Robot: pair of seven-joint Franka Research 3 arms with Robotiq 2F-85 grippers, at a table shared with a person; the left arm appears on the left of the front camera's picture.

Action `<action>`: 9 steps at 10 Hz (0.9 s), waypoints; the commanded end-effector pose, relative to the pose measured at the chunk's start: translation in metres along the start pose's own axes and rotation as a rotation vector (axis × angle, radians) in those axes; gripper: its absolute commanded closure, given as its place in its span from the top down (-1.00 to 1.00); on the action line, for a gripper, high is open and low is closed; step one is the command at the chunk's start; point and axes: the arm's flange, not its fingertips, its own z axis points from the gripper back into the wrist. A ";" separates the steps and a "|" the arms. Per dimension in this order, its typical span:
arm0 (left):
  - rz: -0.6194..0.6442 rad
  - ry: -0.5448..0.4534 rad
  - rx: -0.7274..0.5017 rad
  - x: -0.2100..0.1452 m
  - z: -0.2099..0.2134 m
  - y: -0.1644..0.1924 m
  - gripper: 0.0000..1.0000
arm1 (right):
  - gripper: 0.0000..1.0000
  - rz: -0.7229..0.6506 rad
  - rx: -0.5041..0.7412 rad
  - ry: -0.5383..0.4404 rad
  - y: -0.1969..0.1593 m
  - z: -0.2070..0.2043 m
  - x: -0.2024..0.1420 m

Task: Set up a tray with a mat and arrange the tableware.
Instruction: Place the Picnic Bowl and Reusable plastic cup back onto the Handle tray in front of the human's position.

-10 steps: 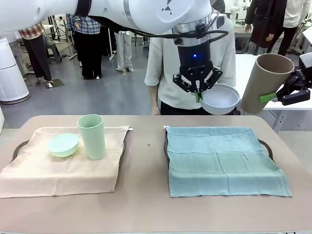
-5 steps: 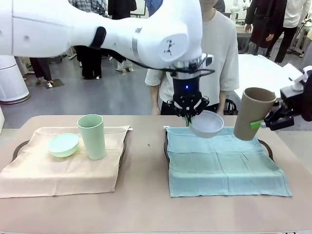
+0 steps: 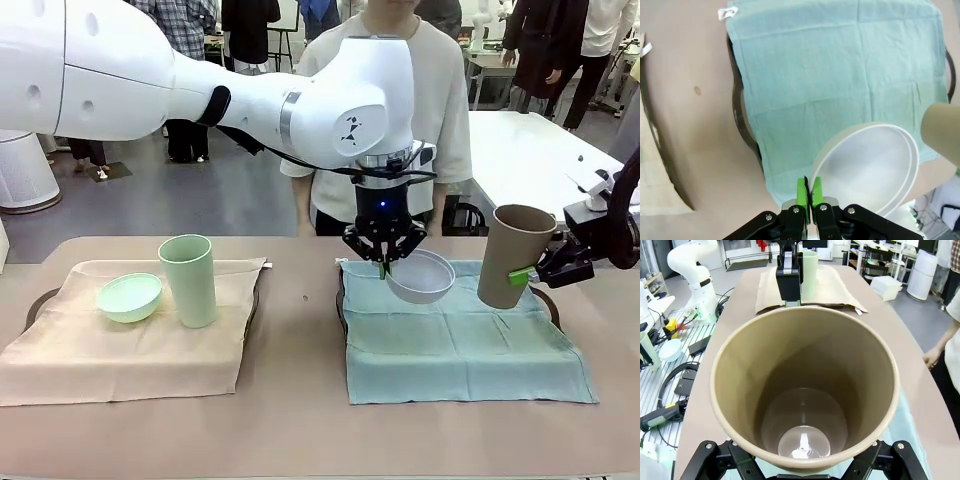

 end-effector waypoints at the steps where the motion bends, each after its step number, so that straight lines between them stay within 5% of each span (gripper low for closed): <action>1: -0.001 -0.004 -0.001 -0.002 0.004 0.001 -0.92 | 0.68 -0.001 0.005 -0.001 0.002 0.001 0.006; 9: -0.056 -0.046 -0.067 0.016 -0.038 0.004 -0.92 | 0.68 0.077 0.027 0.036 -0.014 -0.025 -0.030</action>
